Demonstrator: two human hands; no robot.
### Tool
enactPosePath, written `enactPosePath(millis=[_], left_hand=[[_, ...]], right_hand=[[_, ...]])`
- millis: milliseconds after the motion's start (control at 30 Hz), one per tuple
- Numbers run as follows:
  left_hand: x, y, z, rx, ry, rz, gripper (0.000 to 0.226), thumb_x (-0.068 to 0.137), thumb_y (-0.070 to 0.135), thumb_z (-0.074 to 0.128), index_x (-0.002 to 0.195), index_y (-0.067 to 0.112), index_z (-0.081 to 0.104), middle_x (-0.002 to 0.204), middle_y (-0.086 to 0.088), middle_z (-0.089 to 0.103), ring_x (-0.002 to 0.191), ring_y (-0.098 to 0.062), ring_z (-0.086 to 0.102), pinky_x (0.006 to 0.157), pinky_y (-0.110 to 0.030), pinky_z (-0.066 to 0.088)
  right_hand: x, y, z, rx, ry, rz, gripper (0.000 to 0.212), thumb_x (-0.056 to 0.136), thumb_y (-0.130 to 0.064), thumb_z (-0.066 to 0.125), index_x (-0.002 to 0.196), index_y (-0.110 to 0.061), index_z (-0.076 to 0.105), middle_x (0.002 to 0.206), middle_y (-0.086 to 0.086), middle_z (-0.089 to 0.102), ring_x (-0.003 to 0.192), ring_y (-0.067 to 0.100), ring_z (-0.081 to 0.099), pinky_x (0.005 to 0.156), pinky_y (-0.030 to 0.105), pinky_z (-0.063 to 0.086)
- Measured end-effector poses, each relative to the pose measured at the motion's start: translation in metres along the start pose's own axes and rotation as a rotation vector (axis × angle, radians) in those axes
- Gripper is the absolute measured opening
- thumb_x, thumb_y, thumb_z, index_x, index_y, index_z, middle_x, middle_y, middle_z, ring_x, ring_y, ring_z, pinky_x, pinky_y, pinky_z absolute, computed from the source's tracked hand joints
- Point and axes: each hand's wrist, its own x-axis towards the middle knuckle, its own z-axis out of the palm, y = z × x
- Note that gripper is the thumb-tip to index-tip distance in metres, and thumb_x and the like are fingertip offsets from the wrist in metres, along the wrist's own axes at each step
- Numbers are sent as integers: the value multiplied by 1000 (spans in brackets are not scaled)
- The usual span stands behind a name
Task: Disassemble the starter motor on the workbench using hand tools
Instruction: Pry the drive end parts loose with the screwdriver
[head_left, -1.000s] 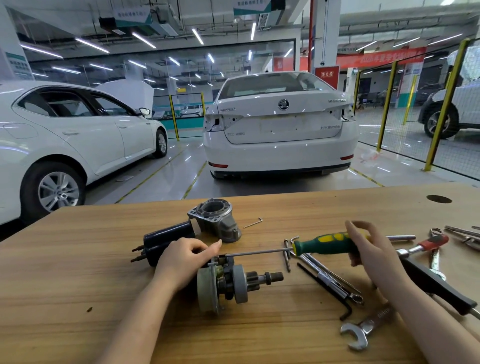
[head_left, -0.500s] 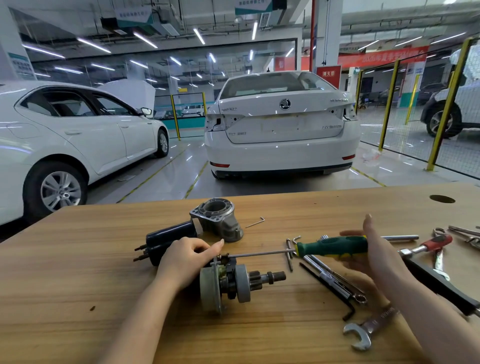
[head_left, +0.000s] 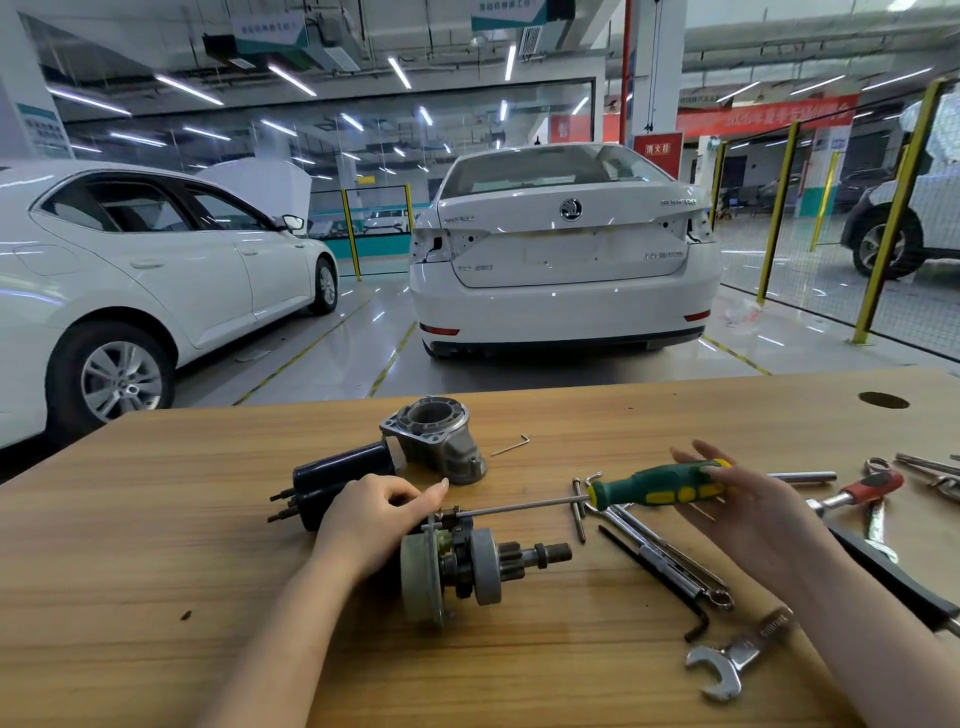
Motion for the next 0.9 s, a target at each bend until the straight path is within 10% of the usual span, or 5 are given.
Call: enactPosePath(millis=[133,367,633,900], left_hand=[[0,0,0,-6,0,0,35,83,56,54,79,26,72,73,12,67,72,-4,61,60,-22,40],[-1,2,-1,4,24,-11,36,82,59,55,64,31,69,65,11,67,67,-2,59,56,-24,39],[-2,3,-1,-7,17,-6,34,83,56,54,70,29,71,68,11,68,69,-4,60,58,-23,39],[-1,2,0,-4,9,-7,37,84,57,53,75,26,72,70,10,68,71,-5,60,60,-23,40]], right_hand=[[-6,-1,6,112,-23,33,33,76,-21,59,104,-4,56,94,20,71,83,29,71,63,35,60],[1,0,-6,-1110,262,-70,63,87,-64,32,65,-10,58,37,2,53,29,10,43,47,26,30],[1,0,-9,-367,61,29,24,88,-11,56,111,-7,56,97,14,61,76,26,60,54,24,57],[-7,-3,0,45,-28,74,51,75,-46,55,109,-8,55,100,15,72,88,32,69,67,41,58]])
